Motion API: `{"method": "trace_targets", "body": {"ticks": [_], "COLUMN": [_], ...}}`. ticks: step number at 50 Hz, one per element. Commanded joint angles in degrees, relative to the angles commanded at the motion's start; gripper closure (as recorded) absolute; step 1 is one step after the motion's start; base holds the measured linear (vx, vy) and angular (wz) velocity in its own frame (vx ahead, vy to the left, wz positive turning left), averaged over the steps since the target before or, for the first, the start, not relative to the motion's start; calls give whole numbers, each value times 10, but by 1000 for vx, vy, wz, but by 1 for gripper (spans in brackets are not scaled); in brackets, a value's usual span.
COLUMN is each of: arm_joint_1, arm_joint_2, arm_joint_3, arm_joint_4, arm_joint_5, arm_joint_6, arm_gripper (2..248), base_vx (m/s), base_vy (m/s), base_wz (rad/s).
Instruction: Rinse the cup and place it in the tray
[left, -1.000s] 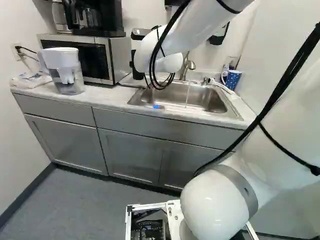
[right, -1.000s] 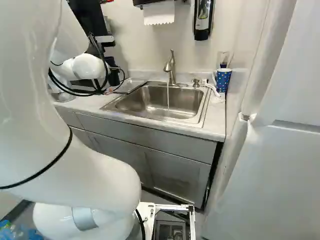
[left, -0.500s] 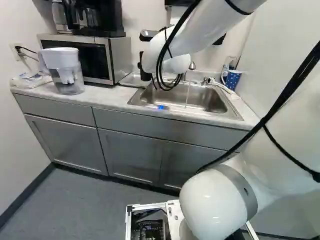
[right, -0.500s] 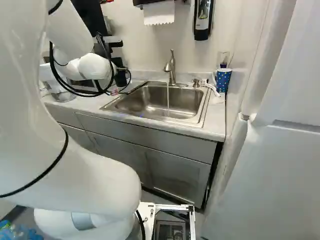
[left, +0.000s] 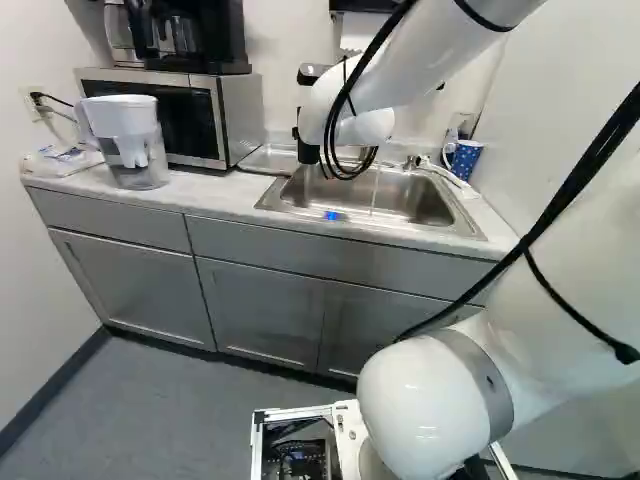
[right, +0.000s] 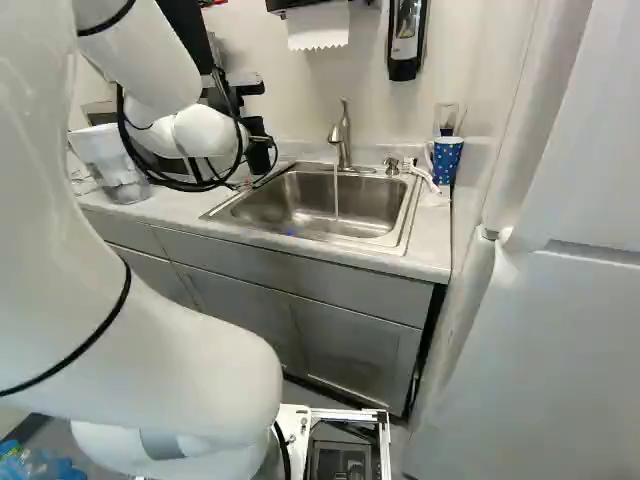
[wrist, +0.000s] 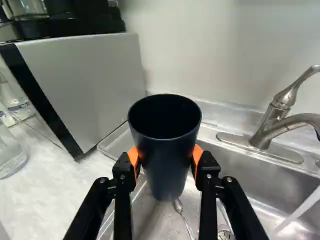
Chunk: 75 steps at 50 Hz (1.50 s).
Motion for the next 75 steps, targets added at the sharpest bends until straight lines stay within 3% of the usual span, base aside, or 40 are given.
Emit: {"method": "trace_targets", "body": {"ticks": [25, 75], "arm_joint_1": [-46, -114], "arm_joint_2": [4, -44], "arm_joint_3": [9, 28], "arm_joint_4": [0, 0], "arm_joint_5": [0, 41], "arm_joint_6": [0, 0], "arm_gripper": [129, 129], "base_vx": [0, 0], "base_vy": [0, 0], "base_wz": [0, 0]}}
